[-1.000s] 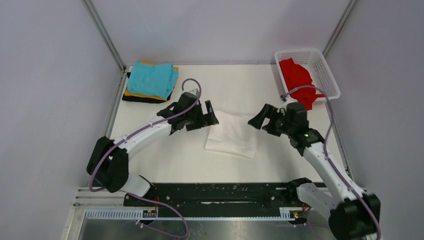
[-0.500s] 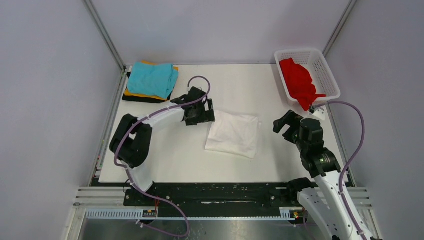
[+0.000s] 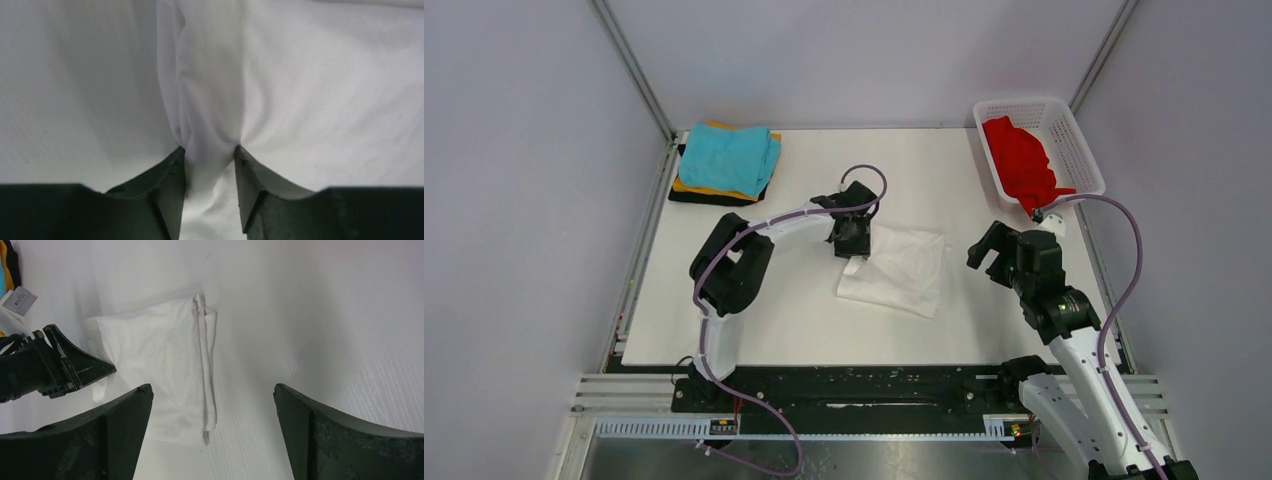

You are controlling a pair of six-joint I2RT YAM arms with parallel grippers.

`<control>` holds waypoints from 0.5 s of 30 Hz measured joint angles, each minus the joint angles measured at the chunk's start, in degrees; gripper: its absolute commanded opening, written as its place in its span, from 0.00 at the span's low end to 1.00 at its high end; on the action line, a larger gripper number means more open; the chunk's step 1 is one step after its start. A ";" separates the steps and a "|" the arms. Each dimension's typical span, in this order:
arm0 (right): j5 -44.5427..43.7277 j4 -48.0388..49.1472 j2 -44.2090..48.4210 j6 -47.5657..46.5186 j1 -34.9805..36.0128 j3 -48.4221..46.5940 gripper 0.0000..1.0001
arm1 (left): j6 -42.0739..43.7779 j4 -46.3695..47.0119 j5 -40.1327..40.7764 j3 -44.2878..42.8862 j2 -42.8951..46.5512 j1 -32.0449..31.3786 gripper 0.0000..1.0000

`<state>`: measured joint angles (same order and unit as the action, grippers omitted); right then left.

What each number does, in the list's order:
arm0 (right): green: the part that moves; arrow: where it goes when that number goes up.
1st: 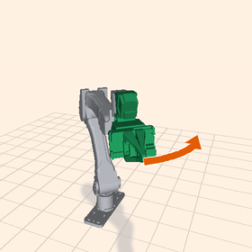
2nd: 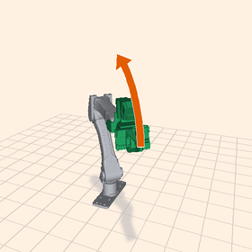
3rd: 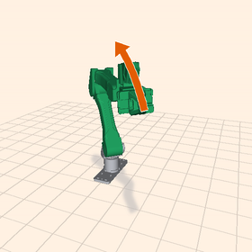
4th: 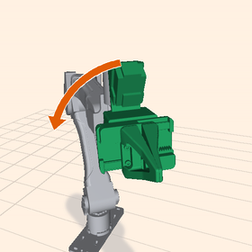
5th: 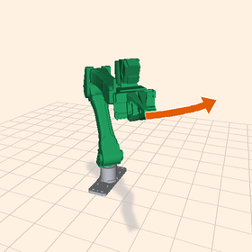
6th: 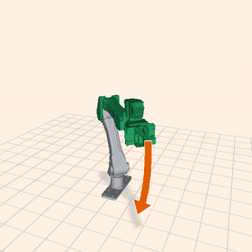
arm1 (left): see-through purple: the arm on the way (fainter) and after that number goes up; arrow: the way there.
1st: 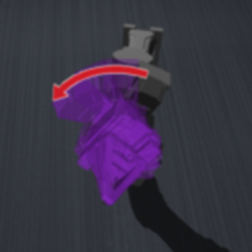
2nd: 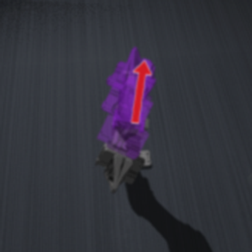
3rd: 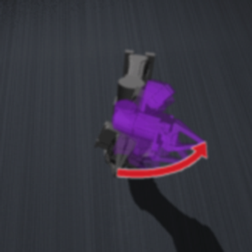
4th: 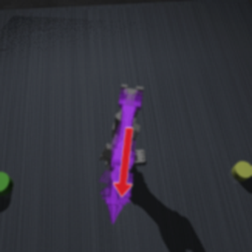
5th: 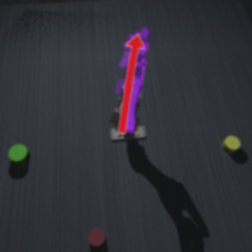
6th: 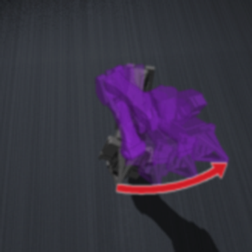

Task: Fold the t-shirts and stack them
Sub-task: Put the neatly folded tshirt into the corner of the board with the left arm

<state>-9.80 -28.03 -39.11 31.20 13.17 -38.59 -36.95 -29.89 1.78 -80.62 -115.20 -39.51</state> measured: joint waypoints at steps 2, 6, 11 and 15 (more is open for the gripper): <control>0.00 0.00 0.07 -0.09 0.00 0.00 0.99 | -0.35 -1.05 1.05 -1.29 -0.98 -0.50 0.10; 0.02 0.02 0.15 -0.13 0.00 0.00 0.99 | -0.52 -4.52 5.01 -5.53 -3.26 -2.64 0.00; 0.26 0.70 2.19 -0.04 0.00 0.46 1.00 | 1.07 -13.77 17.05 -14.12 -7.56 -5.05 0.00; 0.26 1.86 4.81 0.15 0.00 1.79 0.99 | 5.35 -18.71 28.39 -17.70 -8.07 -4.26 0.00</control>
<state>-9.54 -26.17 -34.30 31.35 13.17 -36.80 -31.59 -48.60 30.17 -98.32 -123.26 -43.77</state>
